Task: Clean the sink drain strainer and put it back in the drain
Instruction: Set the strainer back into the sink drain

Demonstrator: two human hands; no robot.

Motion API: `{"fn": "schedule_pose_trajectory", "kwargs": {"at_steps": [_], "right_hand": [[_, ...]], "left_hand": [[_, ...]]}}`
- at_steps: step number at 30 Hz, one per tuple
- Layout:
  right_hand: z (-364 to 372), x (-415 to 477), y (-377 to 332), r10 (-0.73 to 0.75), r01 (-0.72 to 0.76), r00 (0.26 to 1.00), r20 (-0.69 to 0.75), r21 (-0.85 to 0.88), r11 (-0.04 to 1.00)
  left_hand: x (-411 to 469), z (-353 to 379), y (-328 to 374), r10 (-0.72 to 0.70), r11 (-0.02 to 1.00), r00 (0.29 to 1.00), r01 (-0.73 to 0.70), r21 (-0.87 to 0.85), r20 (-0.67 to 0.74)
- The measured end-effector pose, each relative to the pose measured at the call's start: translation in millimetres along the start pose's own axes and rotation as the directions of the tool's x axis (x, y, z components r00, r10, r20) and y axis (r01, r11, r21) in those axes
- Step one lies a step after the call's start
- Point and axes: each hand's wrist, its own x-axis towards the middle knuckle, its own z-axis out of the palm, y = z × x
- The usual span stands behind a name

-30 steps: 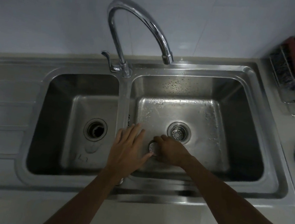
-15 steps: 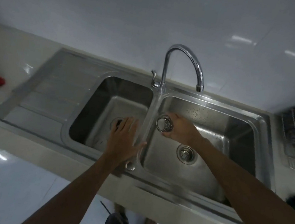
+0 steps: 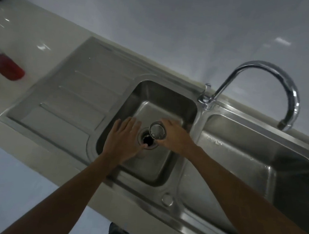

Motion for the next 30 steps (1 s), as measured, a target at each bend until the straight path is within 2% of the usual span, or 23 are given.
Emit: {"fn": "schedule_pose_trajectory", "kwargs": {"at_steps": [5, 12, 19, 23, 30], "right_hand": [[52, 41, 3, 0.095, -0.092, 0.993, 0.076, -0.038, 0.995], [96, 56, 21, 0.235, -0.23, 0.967, 0.1, -0.062, 0.971], [118, 75, 13, 0.252, -0.236, 0.966, 0.063, -0.193, 0.953], [131, 75, 15, 0.31, -0.289, 0.947, 0.084, -0.197, 0.937], [137, 71, 17, 0.324, -0.309, 0.944, 0.062, -0.179, 0.934]], "left_hand": [[24, 33, -44, 0.12, 0.988, 0.987, -0.129, 0.083, 0.108], [34, 55, -63, 0.225, 0.964, 0.973, -0.229, 0.134, 0.048], [35, 59, -66, 0.246, 0.959, 0.969, -0.247, 0.14, 0.026], [34, 60, -66, 0.248, 0.958, 0.969, -0.246, 0.146, 0.007], [34, 58, -64, 0.247, 0.956, 0.969, -0.248, 0.157, 0.026]]}}
